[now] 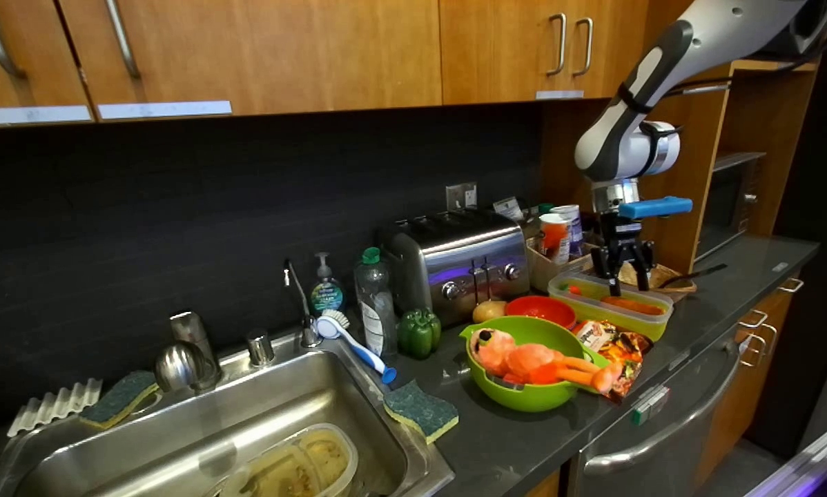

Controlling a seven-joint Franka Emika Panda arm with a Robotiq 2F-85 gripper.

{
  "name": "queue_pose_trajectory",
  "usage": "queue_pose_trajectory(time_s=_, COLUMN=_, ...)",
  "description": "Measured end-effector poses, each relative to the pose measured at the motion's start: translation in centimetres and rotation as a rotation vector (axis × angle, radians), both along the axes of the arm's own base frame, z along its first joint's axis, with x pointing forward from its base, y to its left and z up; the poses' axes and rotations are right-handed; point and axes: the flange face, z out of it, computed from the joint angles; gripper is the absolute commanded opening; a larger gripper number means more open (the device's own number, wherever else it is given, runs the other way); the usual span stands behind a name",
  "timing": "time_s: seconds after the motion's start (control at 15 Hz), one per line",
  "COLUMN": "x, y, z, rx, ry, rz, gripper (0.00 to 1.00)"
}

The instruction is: Put the carrot in the basket.

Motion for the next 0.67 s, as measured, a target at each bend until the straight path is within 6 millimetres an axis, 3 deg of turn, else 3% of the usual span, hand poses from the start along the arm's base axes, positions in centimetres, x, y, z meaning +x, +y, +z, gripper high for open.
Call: queue_pose_trajectory(time_s=0.67, x=1.8, y=-1.4, z=-2.1, rx=0.029, ry=0.012, rz=0.024, gripper=0.73)
